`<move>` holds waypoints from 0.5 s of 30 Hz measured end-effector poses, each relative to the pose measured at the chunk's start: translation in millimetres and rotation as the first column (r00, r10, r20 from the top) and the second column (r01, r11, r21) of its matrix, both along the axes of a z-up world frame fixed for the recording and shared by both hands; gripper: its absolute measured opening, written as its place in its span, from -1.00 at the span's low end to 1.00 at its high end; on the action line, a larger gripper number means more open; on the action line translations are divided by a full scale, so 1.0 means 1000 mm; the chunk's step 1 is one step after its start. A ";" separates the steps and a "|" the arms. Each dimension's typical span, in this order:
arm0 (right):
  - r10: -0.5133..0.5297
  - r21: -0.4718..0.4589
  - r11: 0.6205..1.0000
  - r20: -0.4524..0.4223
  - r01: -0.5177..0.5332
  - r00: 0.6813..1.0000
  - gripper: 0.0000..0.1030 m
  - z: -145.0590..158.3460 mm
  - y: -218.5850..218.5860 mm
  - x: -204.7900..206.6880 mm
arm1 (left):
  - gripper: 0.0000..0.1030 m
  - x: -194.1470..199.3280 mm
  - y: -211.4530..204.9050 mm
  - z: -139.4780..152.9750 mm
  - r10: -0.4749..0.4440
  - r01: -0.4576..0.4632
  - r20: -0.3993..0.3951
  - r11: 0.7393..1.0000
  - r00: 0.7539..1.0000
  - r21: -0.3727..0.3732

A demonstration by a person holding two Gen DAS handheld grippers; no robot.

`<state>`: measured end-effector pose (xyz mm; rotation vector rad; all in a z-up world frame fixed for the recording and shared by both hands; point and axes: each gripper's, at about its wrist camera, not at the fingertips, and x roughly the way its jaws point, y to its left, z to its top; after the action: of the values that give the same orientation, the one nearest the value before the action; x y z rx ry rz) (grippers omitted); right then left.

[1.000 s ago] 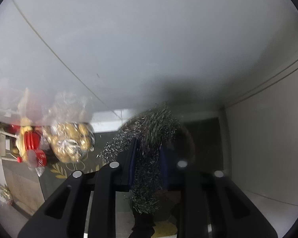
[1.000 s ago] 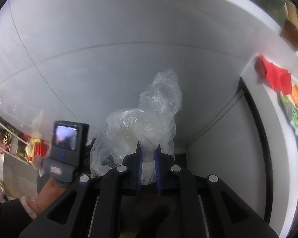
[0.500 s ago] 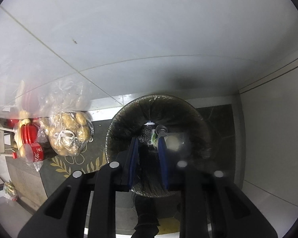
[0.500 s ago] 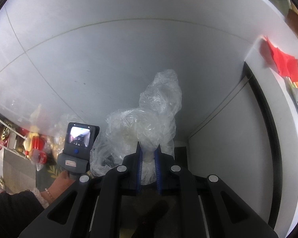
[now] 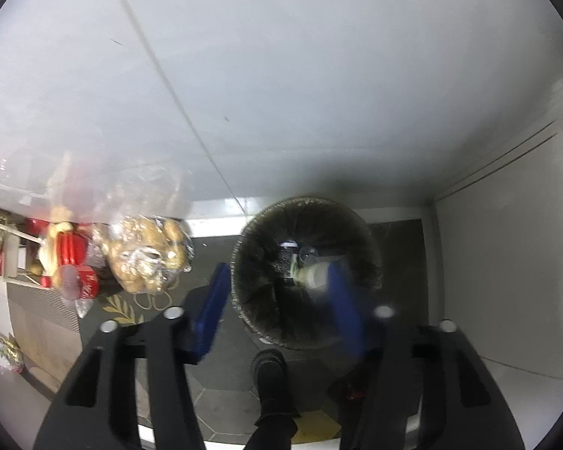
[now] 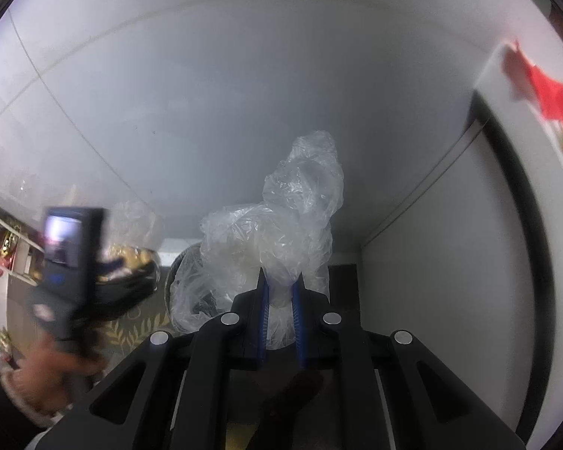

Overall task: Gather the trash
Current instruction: 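Open the left gripper to drop the steel wool into the bin, then lower the plastic bag over the bin and open the right gripper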

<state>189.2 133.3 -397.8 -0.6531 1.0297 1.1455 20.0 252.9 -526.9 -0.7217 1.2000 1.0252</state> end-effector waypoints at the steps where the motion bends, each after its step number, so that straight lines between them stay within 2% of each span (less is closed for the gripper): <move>1: 0.003 -0.007 1.000 0.000 -0.003 1.000 -0.79 -0.004 0.001 -0.002 | 0.11 -0.003 -0.003 0.006 -0.002 0.002 -0.004 1.000 1.000 0.009; 10: 0.049 -0.067 0.997 -0.018 -0.050 0.999 -0.79 -0.041 0.021 -0.019 | 0.23 -0.024 -0.021 0.050 0.006 -0.006 -0.005 0.999 1.000 0.053; 15: 0.081 -0.088 0.993 -0.030 -0.083 0.996 -0.79 -0.061 0.033 -0.033 | 0.23 -0.029 -0.024 0.073 0.024 -0.026 0.033 0.998 0.999 0.055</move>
<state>155.8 166.2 -459.1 -0.7584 1.0897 1.1878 -8.9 228.4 -453.6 -0.7087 1.1332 1.0596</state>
